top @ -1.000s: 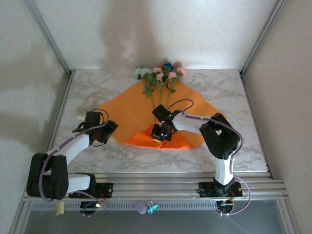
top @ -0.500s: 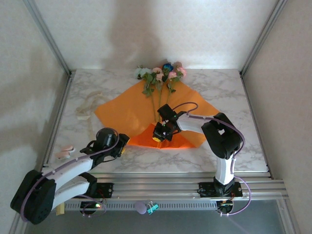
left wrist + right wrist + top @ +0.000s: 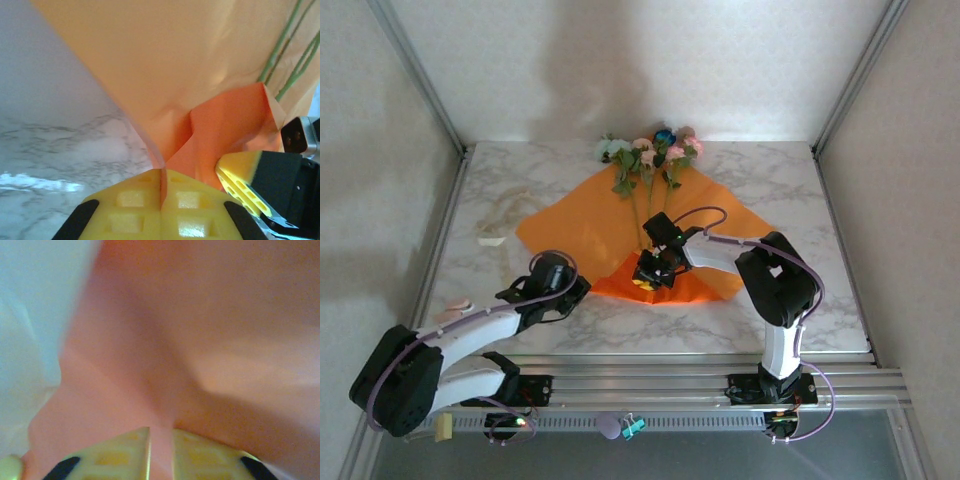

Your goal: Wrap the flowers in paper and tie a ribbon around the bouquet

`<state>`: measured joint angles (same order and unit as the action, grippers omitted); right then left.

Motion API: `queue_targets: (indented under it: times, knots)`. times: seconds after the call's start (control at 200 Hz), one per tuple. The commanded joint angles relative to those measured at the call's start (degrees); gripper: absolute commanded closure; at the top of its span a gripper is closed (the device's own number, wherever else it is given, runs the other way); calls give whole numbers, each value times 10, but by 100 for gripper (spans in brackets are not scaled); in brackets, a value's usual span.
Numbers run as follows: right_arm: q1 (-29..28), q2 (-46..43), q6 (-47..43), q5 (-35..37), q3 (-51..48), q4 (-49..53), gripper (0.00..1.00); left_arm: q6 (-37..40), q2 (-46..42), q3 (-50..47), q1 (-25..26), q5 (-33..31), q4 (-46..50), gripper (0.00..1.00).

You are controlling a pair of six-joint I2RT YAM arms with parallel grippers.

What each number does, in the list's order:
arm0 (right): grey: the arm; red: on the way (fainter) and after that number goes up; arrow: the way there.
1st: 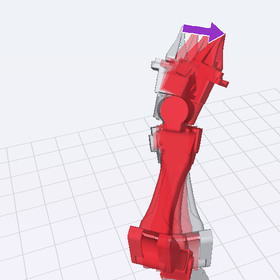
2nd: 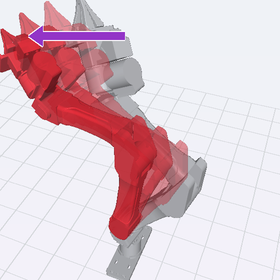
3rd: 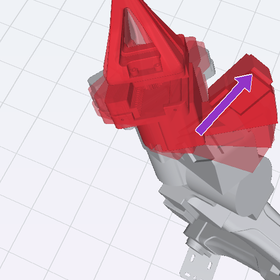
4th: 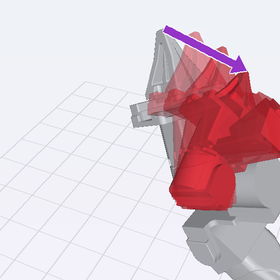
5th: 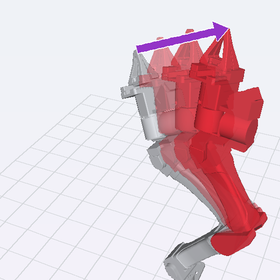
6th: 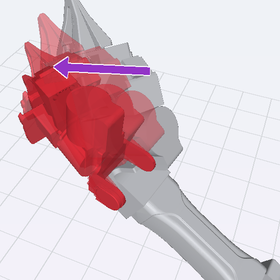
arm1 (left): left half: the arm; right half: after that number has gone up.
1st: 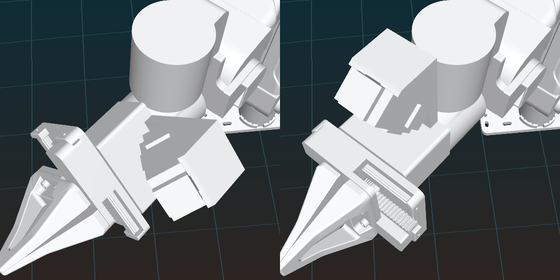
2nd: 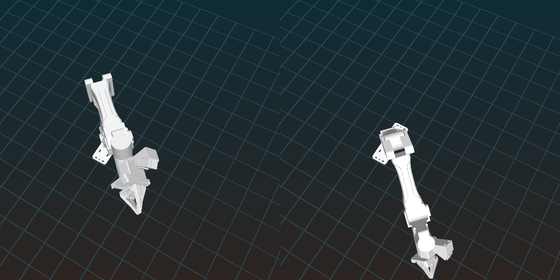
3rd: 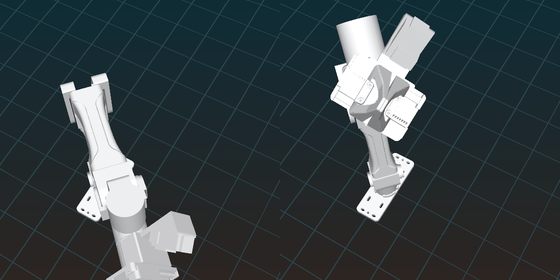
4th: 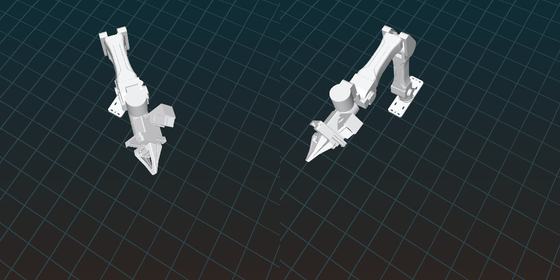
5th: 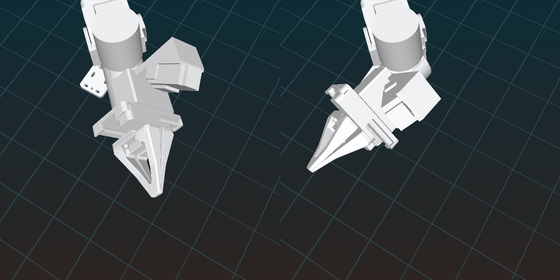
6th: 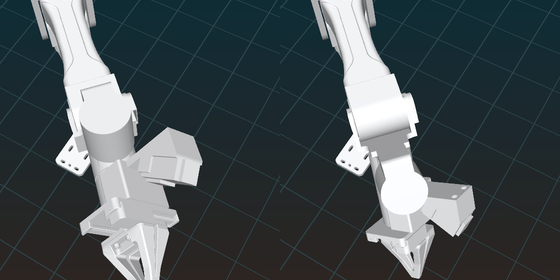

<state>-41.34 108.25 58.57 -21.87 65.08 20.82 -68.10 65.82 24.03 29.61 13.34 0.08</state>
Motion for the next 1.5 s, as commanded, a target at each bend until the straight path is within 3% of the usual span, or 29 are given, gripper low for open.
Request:
queue_targets:
  times: [0.0, 0.34, 0.826, 1.251, 1.366, 1.497]
  knots:
    - [1, -17, -40, 24, 20, 55, 78, 78, 10, 47, 25, -35, 82, 100]
    - [-57, -75, -56, -6, -20, 32, 88, 101, 24, 75, 80, -87, 121, 100]
    - [-74, 47, -21, -36, -17, -24, 94, 101, 22, 75, 115, -95, 110, 100]
    - [-73, 26, -18, -41, -57, -48, 93, 218, 136, 218, 219, -127, 176, 100]
    - [-72, 1, -18, -41, -67, -60, 90, 235, 179, 264, 232, -136, 186, 100]
    - [-62, -52, -16, -35, -82, -51, 81, 247, 219, 299, 247, -143, 205, 100]
